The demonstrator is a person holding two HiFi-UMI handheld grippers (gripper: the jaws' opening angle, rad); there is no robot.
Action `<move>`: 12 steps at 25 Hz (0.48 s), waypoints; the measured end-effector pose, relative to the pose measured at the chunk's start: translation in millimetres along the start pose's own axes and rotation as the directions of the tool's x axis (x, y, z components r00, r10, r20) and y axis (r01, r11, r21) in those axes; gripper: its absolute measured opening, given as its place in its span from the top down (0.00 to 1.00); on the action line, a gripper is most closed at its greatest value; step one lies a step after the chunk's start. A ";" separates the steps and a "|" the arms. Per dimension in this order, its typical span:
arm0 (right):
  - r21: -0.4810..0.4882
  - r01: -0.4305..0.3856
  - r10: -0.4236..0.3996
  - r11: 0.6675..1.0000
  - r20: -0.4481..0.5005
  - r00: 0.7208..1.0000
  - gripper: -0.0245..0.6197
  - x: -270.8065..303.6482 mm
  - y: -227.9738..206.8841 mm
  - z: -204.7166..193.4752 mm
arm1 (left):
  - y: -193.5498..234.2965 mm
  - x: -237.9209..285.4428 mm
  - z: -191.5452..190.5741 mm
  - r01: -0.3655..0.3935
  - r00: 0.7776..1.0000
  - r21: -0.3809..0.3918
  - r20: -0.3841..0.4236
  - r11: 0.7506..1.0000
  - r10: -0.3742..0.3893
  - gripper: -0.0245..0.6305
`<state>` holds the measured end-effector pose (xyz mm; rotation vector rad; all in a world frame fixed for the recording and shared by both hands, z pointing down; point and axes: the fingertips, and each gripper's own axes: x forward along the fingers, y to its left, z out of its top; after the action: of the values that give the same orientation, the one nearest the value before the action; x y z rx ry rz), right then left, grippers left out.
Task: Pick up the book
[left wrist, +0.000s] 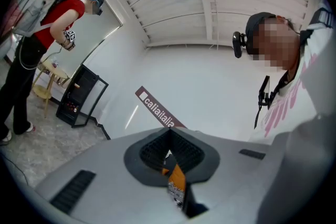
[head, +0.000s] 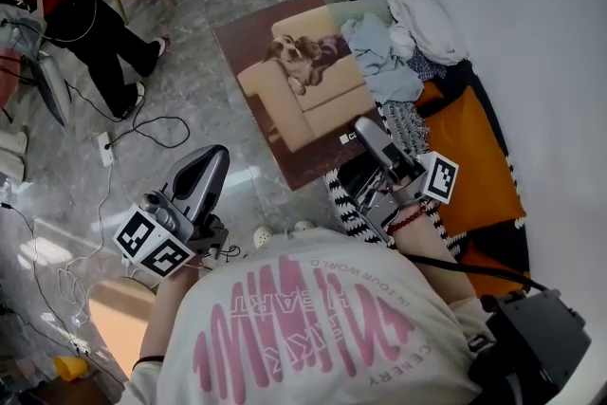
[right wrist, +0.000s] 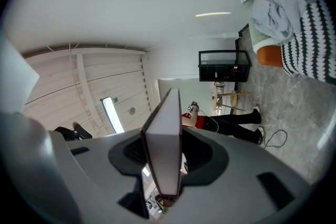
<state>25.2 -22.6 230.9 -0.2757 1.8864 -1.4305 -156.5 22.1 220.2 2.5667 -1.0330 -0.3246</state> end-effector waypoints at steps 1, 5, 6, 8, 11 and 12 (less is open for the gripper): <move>-0.007 0.000 0.000 1.000 -0.002 1.000 0.71 0.5 0.6 0.0 | 0.5 0.5 -0.3 -0.003 1.000 0.011 -0.005 1.000 0.003 0.95; -0.015 0.019 -0.019 1.000 -0.007 1.000 0.71 -0.9 -3.3 -0.4 | 1.2 2.2 -1.8 -0.008 1.000 0.015 -0.009 1.000 0.008 0.95; -0.014 0.024 -0.024 1.000 -0.007 1.000 0.71 -1.7 -4.4 -0.7 | 1.1 2.0 -2.2 -0.009 1.000 0.016 -0.008 1.000 0.009 0.95; -0.018 0.029 -0.029 0.999 -0.010 1.000 0.71 -2.7 -5.3 -1.0 | 0.8 1.5 -4.2 -0.014 1.000 0.042 -0.022 0.999 0.015 0.95; -0.026 0.038 -0.038 0.999 -0.009 0.999 0.71 -3.2 -7.1 -0.1 | 0.5 0.1 -9.3 -0.020 0.998 0.092 -0.055 0.996 0.025 0.95; -0.027 0.040 -0.040 0.999 -0.007 0.999 0.71 -3.5 -7.8 0.6 | 0.4 -0.5 -10.4 -0.019 0.998 0.093 -0.059 0.996 0.024 0.95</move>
<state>26.0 -23.9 239.3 -0.3234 1.9167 -1.4353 -153.6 24.6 229.9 2.6274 -1.0770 -0.1978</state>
